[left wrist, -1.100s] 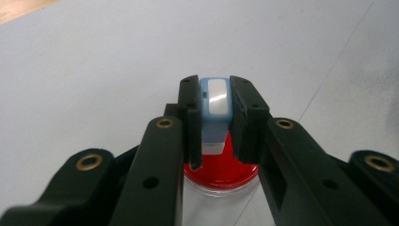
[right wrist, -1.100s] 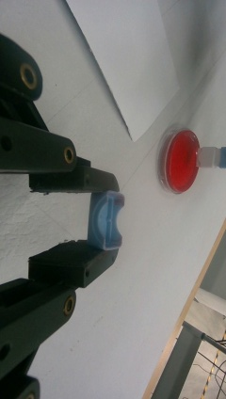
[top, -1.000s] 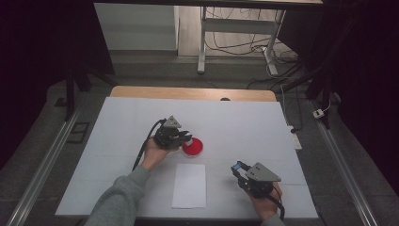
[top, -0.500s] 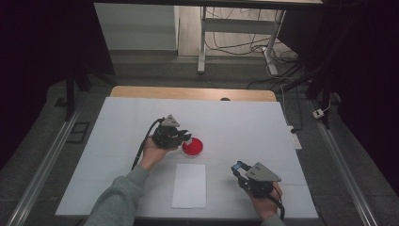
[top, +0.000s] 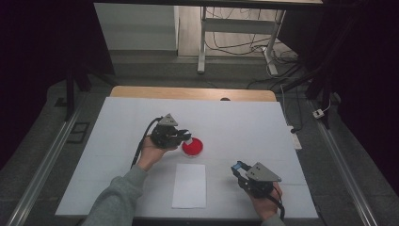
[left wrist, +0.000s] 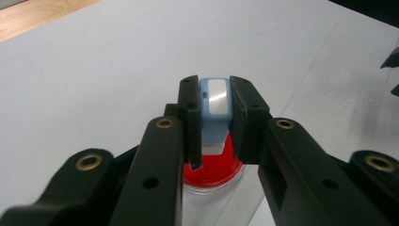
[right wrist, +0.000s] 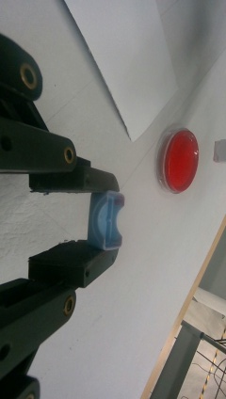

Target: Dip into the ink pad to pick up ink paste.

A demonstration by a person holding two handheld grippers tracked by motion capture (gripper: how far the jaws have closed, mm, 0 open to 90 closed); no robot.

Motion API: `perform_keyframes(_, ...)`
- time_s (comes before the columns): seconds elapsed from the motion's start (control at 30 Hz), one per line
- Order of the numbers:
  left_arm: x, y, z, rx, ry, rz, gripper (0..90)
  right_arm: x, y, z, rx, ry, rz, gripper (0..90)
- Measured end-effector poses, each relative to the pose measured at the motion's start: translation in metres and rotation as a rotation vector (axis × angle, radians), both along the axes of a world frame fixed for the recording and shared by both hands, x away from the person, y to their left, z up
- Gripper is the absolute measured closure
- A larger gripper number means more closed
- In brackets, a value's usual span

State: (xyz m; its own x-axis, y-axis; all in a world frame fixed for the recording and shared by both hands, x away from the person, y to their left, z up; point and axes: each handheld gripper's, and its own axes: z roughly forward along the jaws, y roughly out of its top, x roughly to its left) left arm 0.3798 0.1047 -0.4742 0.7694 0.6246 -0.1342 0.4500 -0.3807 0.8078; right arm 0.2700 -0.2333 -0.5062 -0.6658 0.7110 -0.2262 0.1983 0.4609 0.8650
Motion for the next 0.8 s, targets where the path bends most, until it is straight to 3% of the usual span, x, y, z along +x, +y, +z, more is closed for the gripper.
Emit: perform_keyframes(0.8,-0.024,0.008,0.023,-0.022,-0.016,-0.103,75.7,0.0,0.0,0.0,0.0,-0.001,-0.001,65.3)
